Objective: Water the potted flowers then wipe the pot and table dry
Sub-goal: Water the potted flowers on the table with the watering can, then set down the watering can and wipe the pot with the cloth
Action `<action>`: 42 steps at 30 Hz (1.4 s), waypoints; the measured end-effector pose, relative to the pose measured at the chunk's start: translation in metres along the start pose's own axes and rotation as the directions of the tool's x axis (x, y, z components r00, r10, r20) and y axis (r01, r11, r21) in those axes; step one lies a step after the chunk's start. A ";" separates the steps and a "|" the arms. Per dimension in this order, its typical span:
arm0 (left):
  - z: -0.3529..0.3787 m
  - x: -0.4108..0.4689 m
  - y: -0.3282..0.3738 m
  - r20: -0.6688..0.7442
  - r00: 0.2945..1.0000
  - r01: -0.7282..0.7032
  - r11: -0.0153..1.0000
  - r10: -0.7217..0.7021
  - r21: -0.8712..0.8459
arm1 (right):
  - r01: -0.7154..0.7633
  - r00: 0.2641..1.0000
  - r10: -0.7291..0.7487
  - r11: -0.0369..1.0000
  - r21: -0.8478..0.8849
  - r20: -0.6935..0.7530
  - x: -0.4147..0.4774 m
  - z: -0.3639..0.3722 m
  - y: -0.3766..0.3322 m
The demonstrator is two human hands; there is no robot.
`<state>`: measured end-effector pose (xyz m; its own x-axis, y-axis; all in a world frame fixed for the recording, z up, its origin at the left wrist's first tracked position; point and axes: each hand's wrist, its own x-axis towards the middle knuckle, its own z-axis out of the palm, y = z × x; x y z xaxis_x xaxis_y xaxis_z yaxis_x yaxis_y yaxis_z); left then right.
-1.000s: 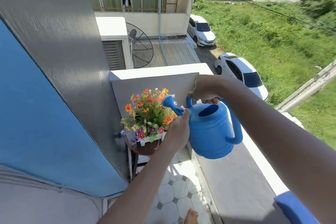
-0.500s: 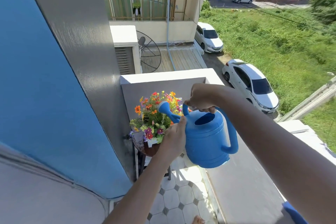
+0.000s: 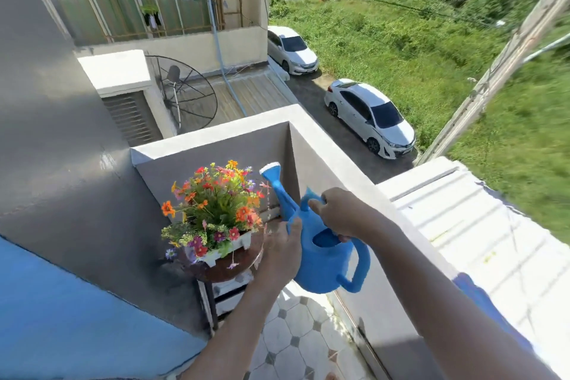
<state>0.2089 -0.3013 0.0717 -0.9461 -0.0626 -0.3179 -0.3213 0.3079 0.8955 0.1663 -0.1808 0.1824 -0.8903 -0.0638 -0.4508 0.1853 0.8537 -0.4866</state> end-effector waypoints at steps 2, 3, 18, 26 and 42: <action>0.015 0.011 0.002 0.017 1.000 -0.017 1.000 0.017 0.011 | -0.037 0.997 0.043 0.995 0.096 -0.062 0.009 0.008 0.032; 0.024 0.017 0.003 0.016 0.999 -0.039 0.999 0.039 0.028 | -0.046 0.994 0.060 0.987 0.151 -0.090 0.013 0.012 0.047; 0.203 0.091 0.050 0.369 0.928 -0.125 0.976 0.051 0.180 | 0.118 0.846 0.513 0.083 0.990 -0.144 0.036 -0.018 0.197; 0.280 0.122 0.071 0.391 0.904 -0.269 0.939 0.170 0.213 | 0.322 0.772 0.623 -0.213 0.922 -0.126 0.060 -0.043 0.247; 0.295 0.132 0.077 0.156 0.945 -0.317 0.927 0.289 0.202 | 0.185 0.849 0.497 0.033 0.982 -0.177 0.022 -0.027 0.319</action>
<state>0.0712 -0.0058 0.0071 -0.9799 0.1780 -0.0902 0.0105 0.4972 0.8676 0.1949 0.1040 0.0374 -0.7378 0.4620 -0.4922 0.2496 -0.4908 -0.8348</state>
